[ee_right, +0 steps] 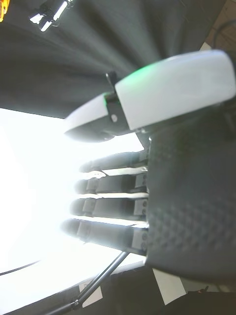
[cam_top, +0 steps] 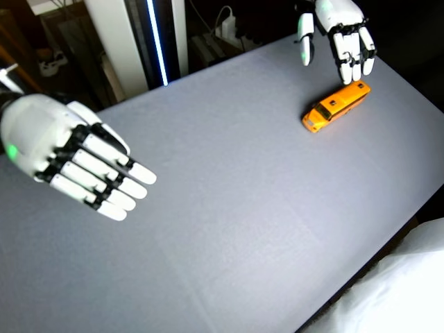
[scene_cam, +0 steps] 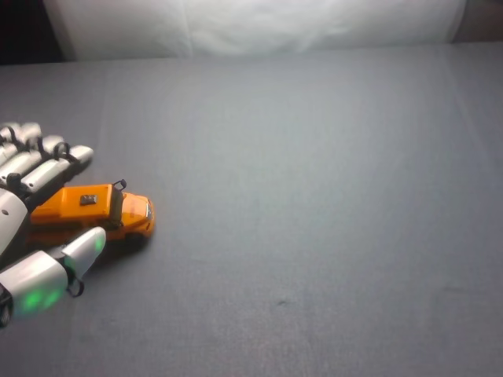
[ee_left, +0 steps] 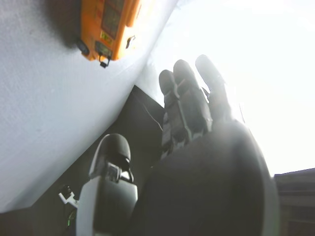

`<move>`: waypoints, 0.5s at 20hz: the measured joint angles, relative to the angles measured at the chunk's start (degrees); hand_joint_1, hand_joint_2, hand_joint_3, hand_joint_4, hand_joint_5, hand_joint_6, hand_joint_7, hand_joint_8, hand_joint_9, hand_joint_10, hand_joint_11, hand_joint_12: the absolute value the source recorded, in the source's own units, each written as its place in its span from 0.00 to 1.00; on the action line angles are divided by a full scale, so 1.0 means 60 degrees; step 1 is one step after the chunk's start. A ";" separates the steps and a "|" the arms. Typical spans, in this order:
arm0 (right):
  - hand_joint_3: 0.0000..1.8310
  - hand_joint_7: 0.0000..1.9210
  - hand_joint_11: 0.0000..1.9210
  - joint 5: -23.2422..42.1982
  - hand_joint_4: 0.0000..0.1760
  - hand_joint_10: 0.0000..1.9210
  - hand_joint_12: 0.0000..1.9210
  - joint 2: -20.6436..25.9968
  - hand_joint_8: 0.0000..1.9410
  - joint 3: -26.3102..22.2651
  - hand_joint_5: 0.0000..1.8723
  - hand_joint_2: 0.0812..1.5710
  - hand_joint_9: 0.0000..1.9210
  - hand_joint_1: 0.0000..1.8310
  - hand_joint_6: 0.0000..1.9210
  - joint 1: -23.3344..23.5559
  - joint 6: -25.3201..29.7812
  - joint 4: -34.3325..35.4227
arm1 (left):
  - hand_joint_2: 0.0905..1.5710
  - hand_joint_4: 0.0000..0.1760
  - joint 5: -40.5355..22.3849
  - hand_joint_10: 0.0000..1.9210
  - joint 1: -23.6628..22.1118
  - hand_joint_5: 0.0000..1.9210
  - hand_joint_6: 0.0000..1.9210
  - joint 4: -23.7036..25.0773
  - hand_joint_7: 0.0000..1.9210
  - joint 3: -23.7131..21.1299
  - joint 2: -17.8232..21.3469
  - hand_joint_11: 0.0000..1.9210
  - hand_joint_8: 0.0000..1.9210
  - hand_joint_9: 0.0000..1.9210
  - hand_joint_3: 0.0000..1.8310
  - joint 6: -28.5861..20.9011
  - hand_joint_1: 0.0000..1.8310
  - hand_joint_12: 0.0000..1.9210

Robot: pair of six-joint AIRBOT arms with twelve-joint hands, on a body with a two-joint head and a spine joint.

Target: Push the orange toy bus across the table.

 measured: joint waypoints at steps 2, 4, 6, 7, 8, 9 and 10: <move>0.00 0.23 0.03 0.0000 0.13 0.01 0.32 0.0000 0.00 -0.0004 0.30 0.87 0.19 0.43 0.00 0.0000 0.0004 -0.0025 | 0.84 0.51 -0.0215 0.00 0.0000 0.15 0.00 0.0117 0.06 0.0000 -0.0062 0.00 0.00 0.00 0.01 -0.0051 0.00 0.00; 0.00 0.23 0.04 0.0000 0.13 0.01 0.33 0.0000 0.00 0.0000 0.31 0.87 0.20 0.43 0.00 0.0000 0.0004 -0.0018 | 0.84 0.41 -0.0372 0.00 0.0004 0.16 0.00 -0.0084 0.07 -0.0051 -0.0157 0.00 0.00 0.02 0.00 -0.0102 0.00 0.00; 0.00 0.23 0.03 0.0007 0.20 0.00 0.33 -0.0007 0.00 -0.0004 0.31 0.88 0.20 0.42 0.00 0.0000 0.0007 -0.0055 | 0.87 0.21 -0.1122 0.01 0.0437 0.16 0.00 -0.0601 0.08 -0.0036 -0.0248 0.03 0.00 0.04 0.01 -0.0634 0.02 0.01; 0.00 0.23 0.03 -0.0004 0.23 0.00 0.33 -0.0007 0.00 -0.0004 0.31 0.88 0.19 0.42 0.00 0.0000 0.0007 -0.0058 | 0.88 0.14 -0.1421 0.00 0.0699 0.14 0.00 -0.0911 0.07 0.0047 -0.0302 0.04 0.00 0.04 0.01 -0.1129 0.00 0.02; 0.00 0.23 0.03 -0.0018 0.22 0.00 0.32 -0.0011 0.00 -0.0004 0.31 0.88 0.19 0.42 0.00 0.0000 0.0007 -0.0047 | 0.88 0.12 -0.1727 0.01 0.1045 0.14 0.00 -0.1355 0.07 0.0193 -0.0390 0.04 0.00 0.04 0.00 -0.1679 0.00 0.02; 0.00 0.24 0.03 -0.0015 0.17 0.00 0.33 -0.0015 0.00 0.0000 0.32 0.88 0.20 0.43 0.00 0.0000 0.0007 -0.0058 | 0.87 0.15 -0.1829 0.00 0.1173 0.14 0.00 -0.1661 0.06 0.0211 -0.0415 0.03 0.00 0.04 0.00 -0.1832 0.00 0.02; 0.00 0.24 0.04 -0.0055 0.09 0.00 0.33 -0.0015 0.00 0.0000 0.32 0.88 0.20 0.43 0.00 0.0000 0.0011 -0.0069 | 0.86 0.13 -0.2044 0.00 0.1461 0.14 0.00 -0.2208 0.07 0.0211 -0.0430 0.02 0.00 0.03 0.00 -0.2055 0.00 0.01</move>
